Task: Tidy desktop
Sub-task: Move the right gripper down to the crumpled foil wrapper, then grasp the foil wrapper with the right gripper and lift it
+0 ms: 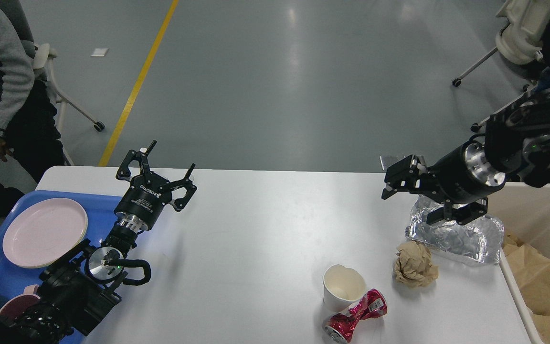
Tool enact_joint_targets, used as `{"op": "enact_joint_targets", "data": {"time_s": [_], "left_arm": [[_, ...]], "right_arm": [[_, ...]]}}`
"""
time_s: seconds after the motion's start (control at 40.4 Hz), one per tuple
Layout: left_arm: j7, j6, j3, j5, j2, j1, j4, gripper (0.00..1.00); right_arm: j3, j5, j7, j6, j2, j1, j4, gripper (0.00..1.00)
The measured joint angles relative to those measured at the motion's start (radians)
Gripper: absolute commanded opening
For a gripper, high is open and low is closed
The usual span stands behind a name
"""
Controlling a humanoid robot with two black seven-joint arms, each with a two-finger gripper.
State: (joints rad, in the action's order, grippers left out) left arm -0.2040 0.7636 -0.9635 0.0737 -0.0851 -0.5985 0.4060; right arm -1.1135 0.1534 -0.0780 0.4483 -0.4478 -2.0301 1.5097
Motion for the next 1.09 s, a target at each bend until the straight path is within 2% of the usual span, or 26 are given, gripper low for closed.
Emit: {"op": "enact_joint_targets", "data": {"time_s": [0.223,0.396,0.618,0.767,0.915,1.014,1.039,1.088], "left_arm": [[0.0,0.0,0.0,0.0,-0.001,0.0,-0.001,0.97],[0.0,0.0,0.0,0.0,0.0,0.0,0.0,0.97],[0.0,0.0,0.001,0.0,-0.001,0.0,0.0,0.97],[0.0,0.0,0.001,0.0,-0.001,0.0,0.0,0.97],[0.0,0.0,0.001,0.0,-0.001,0.0,0.0,0.97],[0.0,0.0,0.0,0.0,0.0,0.0,0.0,0.97],[0.0,0.0,0.0,0.0,0.0,0.0,0.0,0.97],[0.0,0.0,0.0,0.0,0.0,0.0,0.0,0.97]], "right_arm": [[-0.068,-0.026,0.0,-0.11,0.022,0.132,-0.082,1.0],[-0.097,-0.059,0.0,-0.168,-0.016,0.355,-0.279,1.0],[-0.071,-0.045,0.032,-0.276,-0.038,0.63,-0.482,1.0],[-0.046,-0.038,0.052,-0.341,-0.038,0.739,-0.572,1.0],[-0.032,-0.035,0.053,-0.35,-0.043,0.799,-0.63,0.99],[0.008,-0.017,0.053,-0.353,-0.05,0.861,-0.684,0.95],[0.02,-0.01,0.053,-0.353,-0.05,0.871,-0.691,0.85],[0.051,0.009,0.053,-0.352,-0.051,0.894,-0.706,0.72]]}}
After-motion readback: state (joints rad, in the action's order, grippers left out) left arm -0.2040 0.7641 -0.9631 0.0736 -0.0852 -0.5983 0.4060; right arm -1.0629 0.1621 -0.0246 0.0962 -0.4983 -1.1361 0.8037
